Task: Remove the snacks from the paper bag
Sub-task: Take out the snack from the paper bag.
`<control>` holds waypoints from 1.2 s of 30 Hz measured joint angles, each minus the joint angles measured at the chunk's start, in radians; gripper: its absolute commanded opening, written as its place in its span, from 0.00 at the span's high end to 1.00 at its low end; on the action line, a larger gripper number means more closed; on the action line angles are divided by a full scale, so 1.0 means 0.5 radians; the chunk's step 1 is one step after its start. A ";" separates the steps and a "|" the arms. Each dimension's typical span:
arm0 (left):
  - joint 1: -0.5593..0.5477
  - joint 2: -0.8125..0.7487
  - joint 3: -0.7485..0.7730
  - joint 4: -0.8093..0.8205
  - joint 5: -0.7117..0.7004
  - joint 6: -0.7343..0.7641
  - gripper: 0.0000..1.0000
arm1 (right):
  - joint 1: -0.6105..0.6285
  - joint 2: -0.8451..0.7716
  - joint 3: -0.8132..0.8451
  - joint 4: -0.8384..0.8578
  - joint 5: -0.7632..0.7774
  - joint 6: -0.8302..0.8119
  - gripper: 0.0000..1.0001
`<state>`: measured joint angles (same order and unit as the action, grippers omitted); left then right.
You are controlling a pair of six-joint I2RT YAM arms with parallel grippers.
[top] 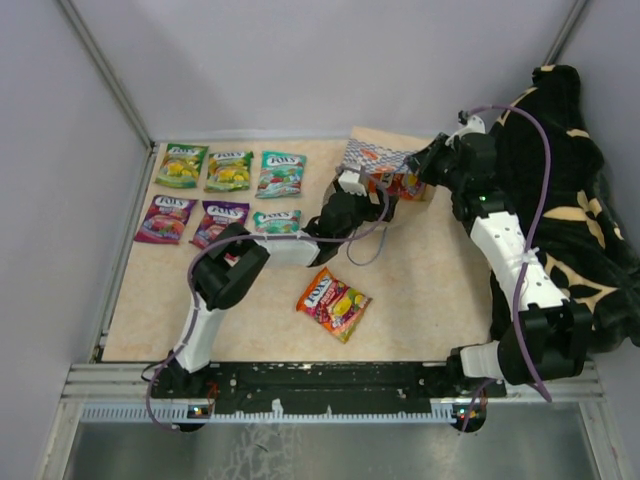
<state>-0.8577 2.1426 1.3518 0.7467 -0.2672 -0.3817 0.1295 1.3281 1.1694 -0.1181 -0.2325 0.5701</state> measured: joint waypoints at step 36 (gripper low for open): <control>0.027 0.904 1.064 -0.198 0.150 -2.561 0.00 | 0.047 -0.142 0.017 -0.092 0.076 0.184 1.00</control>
<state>-0.8440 2.5946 1.8839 0.6479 -0.1925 -1.6623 0.1528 1.2572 1.1778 -0.1642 -0.1947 0.6621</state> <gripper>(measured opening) 0.994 0.011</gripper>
